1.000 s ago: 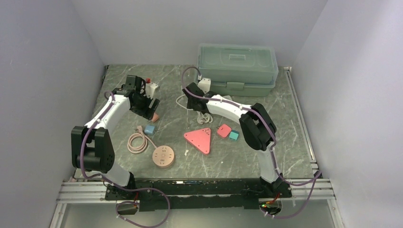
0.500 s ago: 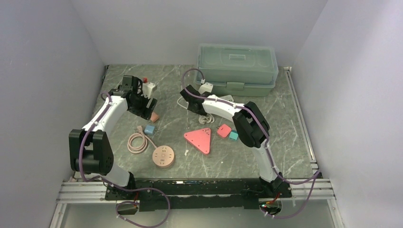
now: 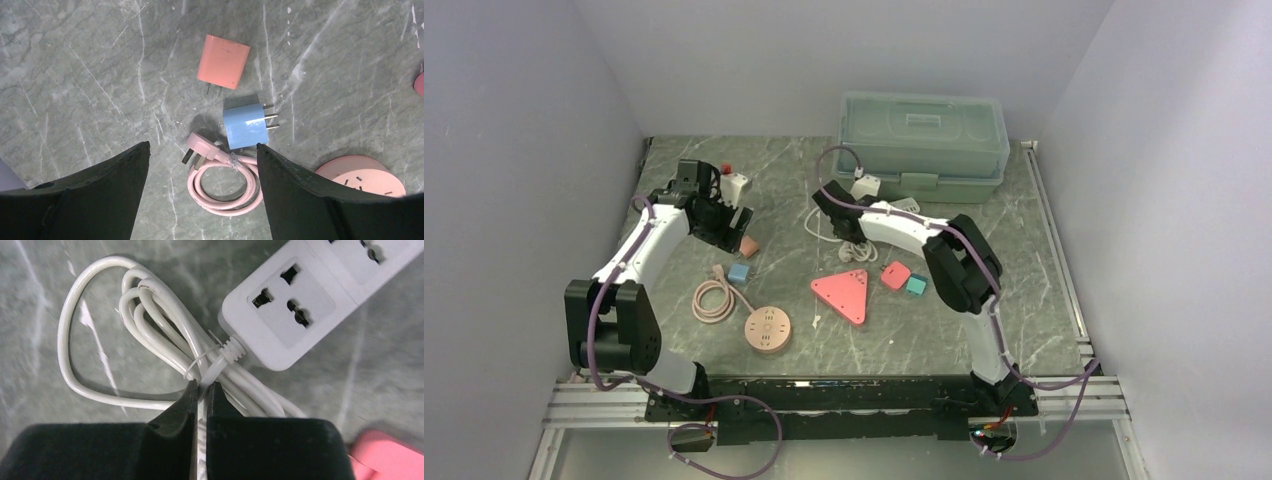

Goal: Insert the plug
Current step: Pick up the socket from the center of the board.

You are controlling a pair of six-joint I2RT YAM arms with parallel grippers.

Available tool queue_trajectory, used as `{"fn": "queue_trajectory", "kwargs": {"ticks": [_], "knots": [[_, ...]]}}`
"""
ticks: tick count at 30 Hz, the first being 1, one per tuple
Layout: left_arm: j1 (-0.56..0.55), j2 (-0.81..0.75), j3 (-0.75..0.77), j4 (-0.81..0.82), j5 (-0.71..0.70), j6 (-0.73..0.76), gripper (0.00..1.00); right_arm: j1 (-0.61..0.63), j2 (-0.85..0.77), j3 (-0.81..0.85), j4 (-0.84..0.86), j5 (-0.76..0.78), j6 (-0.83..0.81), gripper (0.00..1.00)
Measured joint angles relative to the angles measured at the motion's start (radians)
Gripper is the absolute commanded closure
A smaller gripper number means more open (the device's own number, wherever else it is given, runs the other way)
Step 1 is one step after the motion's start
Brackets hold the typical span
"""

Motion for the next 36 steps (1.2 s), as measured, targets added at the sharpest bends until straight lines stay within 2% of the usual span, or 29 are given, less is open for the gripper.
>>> {"fn": "queue_trajectory", "kwargs": {"ticks": [7, 16, 21, 24, 28, 29, 31, 36], "knots": [[0.000, -0.006, -0.001, -0.005, 0.003, 0.000, 0.17, -0.001, -0.242, -0.189, -0.002, -0.019, -0.190, 1.00], [0.000, -0.011, -0.005, -0.008, 0.013, -0.002, 0.18, -0.014, -0.746, -0.358, 0.026, -0.006, -0.552, 1.00], [0.000, -0.012, -0.005, -0.009, 0.029, -0.003, 0.18, -0.092, -0.925, -0.433, -0.031, 0.033, -0.698, 0.98], [0.000, -0.012, -0.005, -0.010, 0.035, -0.006, 0.18, -0.172, -0.945, -0.454, -0.077, 0.036, -0.717, 0.66], [0.000, -0.012, -0.005, -0.010, 0.045, -0.011, 0.18, -0.191, -0.889, -0.453, -0.113, -0.012, -0.665, 0.37], [0.000, -0.012, -0.005, -0.010, 0.048, -0.011, 0.18, -0.185, -0.857, -0.452, -0.113, -0.027, -0.644, 0.23], [0.000, -0.012, -0.005, -0.011, 0.053, -0.011, 0.18, -0.172, -0.780, -0.452, -0.111, -0.055, -0.600, 0.02], [0.000, -0.026, -0.005, -0.011, 0.053, -0.010, 0.18, -0.156, -0.638, -0.445, -0.087, -0.082, -0.511, 0.00]]}}
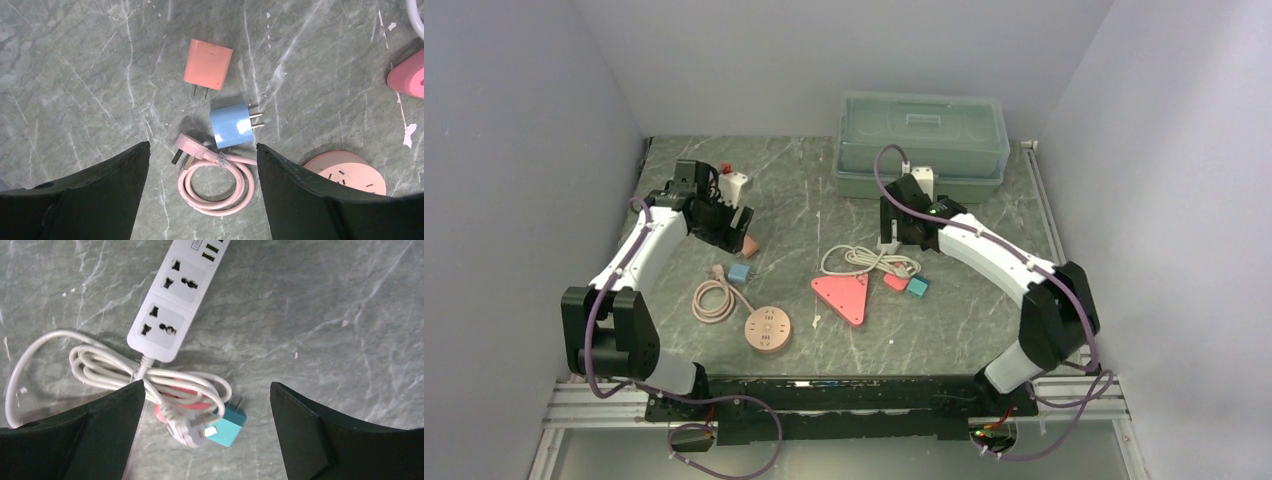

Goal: Insert the plug
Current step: Pick up the socket from the center of the board.

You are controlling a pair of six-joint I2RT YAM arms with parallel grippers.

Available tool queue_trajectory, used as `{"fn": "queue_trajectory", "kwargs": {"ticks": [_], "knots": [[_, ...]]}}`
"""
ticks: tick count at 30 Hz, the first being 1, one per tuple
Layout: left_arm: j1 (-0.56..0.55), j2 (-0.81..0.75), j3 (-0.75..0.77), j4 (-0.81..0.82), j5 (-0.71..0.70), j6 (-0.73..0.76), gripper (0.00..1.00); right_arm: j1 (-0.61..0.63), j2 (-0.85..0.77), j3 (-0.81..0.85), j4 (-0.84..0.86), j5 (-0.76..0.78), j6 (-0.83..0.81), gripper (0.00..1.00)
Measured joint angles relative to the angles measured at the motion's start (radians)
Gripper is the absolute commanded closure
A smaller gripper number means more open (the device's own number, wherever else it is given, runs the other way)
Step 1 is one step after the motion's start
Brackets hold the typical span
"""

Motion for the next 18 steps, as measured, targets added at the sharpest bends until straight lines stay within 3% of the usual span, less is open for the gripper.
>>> {"fn": "queue_trajectory", "kwargs": {"ticks": [13, 18], "knots": [[0.000, -0.013, 0.000, 0.000, 0.000, 0.000, 0.18, -0.025, 0.371, 0.197, 0.072, 0.004, 0.121, 0.01], [0.000, -0.013, 0.000, 0.000, 0.000, 0.001, 0.18, -0.053, 0.438, 0.196, 0.077, 0.002, 0.145, 0.11]]}}
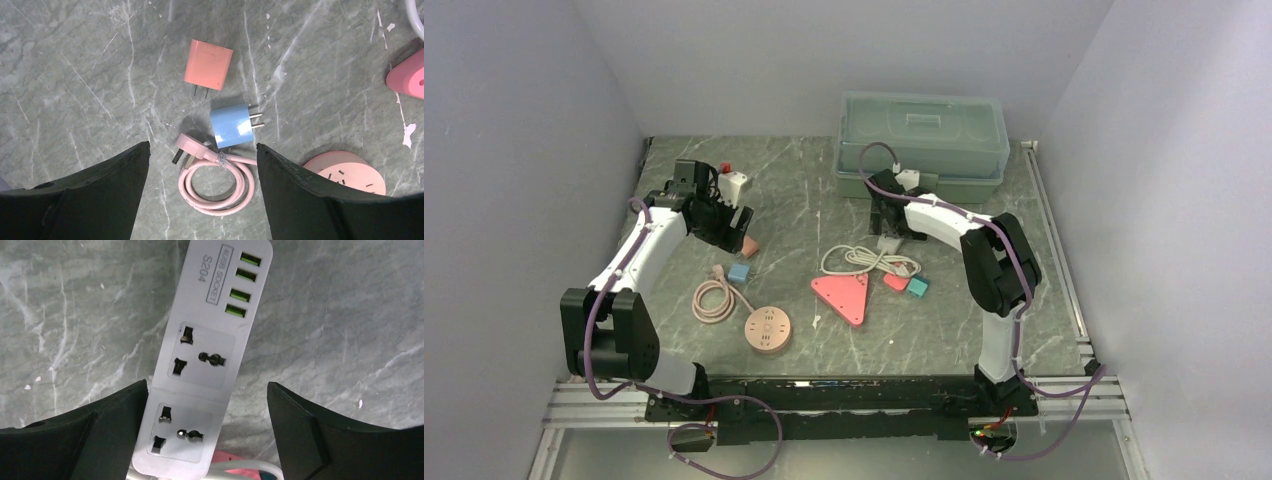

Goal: Insert the plug
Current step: Pick up the socket from the center of the board.

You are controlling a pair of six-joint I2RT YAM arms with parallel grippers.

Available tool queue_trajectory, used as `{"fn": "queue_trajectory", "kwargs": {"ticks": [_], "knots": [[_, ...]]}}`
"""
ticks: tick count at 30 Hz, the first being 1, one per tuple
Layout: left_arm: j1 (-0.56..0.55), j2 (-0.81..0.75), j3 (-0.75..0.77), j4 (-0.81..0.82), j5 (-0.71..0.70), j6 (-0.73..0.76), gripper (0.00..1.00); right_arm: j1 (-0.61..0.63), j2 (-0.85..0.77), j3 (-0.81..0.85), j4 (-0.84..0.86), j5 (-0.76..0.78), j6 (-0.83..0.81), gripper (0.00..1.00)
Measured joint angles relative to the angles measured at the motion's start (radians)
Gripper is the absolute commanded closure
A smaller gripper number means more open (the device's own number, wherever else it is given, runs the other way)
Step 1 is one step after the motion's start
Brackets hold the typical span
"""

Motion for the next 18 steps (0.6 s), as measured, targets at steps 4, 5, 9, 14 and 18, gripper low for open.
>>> {"fn": "queue_trajectory", "kwargs": {"ticks": [4, 5, 9, 14, 18], "knots": [[0.000, 0.000, 0.000, 0.000, 0.000, 0.001, 0.18, -0.014, 0.003, -0.002, 0.049, -0.010, 0.003, 0.25], [0.002, 0.000, 0.000, 0.000, 0.000, 0.002, 0.18, -0.015, 0.003, -0.002, 0.069, -0.017, 0.000, 0.31], [0.003, 0.000, 0.000, 0.000, 0.000, 0.004, 0.18, -0.019, 0.011, -0.002, 0.129, -0.049, -0.010, 0.58], [0.004, 0.000, 0.000, -0.001, 0.000, 0.008, 0.18, -0.019, 0.021, 0.007, 0.160, -0.082, -0.019, 0.57], [0.005, -0.001, 0.000, -0.005, 0.000, 0.008, 0.18, -0.019, 0.035, 0.034, 0.139, -0.093, -0.021, 0.75]]}}
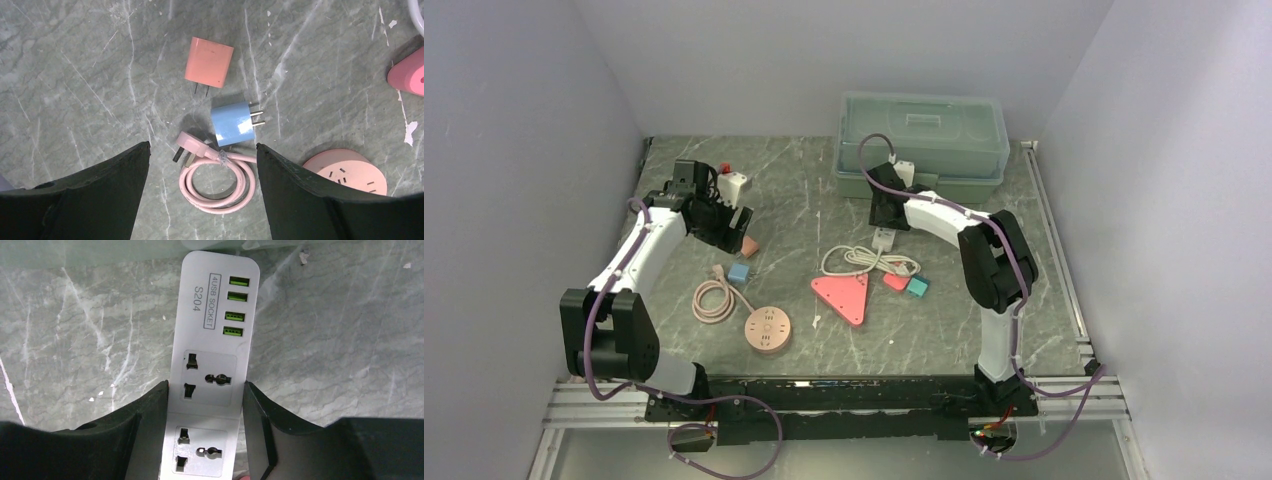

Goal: Insert the plug
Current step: Pick up the socket from the center of the board, then move the plug to the center of the board.

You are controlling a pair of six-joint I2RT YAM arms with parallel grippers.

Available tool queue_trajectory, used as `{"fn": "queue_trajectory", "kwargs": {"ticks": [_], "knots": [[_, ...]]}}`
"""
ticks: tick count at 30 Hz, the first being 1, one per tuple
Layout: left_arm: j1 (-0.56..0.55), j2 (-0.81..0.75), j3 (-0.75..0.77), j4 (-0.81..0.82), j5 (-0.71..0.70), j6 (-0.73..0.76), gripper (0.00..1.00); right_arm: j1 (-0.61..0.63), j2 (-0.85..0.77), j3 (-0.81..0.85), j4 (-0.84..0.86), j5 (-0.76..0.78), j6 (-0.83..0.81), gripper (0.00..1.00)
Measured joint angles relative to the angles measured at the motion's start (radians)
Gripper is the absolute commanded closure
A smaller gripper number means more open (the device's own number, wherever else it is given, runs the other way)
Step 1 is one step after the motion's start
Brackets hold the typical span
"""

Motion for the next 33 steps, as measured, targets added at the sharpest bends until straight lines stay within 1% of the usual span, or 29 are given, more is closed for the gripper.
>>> {"fn": "queue_trajectory", "kwargs": {"ticks": [2, 3, 4, 7, 10, 14, 17, 20, 23, 27, 29, 33], "knots": [[0.000, -0.002, 0.000, -0.003, 0.000, 0.000, 0.18, 0.004, -0.001, -0.001, 0.005, -0.008, -0.005, 0.86], [0.000, -0.002, 0.000, -0.005, 0.000, 0.000, 0.18, 0.005, -0.003, -0.003, 0.011, -0.012, -0.014, 0.94], [0.000, -0.003, 0.000, -0.010, 0.000, 0.000, 0.18, 0.008, -0.006, -0.005, 0.015, -0.016, -0.020, 1.00], [0.000, -0.008, 0.000, -0.021, 0.000, 0.000, 0.18, 0.021, -0.037, -0.005, 0.026, -0.044, -0.058, 1.00], [0.000, -0.013, 0.004, -0.030, 0.000, 0.000, 0.18, 0.029, -0.115, 0.005, 0.026, -0.088, -0.108, 1.00], [0.000, -0.020, 0.010, -0.040, 0.000, -0.001, 0.18, 0.040, -0.259, 0.087, -0.003, -0.149, -0.185, 1.00], [0.000, -0.033, 0.010, -0.045, 0.000, -0.001, 0.18, 0.037, -0.373, 0.136, 0.018, -0.152, -0.246, 1.00], [0.000, -0.058, 0.010, -0.047, -0.001, 0.000, 0.18, 0.020, -0.523, 0.132, 0.019, -0.131, -0.315, 1.00], [0.000, -0.076, 0.010, -0.048, -0.001, 0.000, 0.18, -0.031, -0.641, 0.121, 0.006, -0.103, -0.367, 1.00], [0.000, -0.082, 0.010, -0.051, 0.000, -0.001, 0.18, -0.189, -0.745, 0.124, -0.010, -0.064, -0.409, 1.00], [0.000, -0.082, 0.010, -0.059, 0.000, -0.001, 0.18, -0.259, -0.764, 0.143, -0.022, -0.020, -0.435, 1.00], [0.000, -0.083, 0.010, -0.068, 0.000, -0.001, 0.18, -0.297, -0.762, 0.222, -0.061, 0.065, -0.507, 1.00]]}}
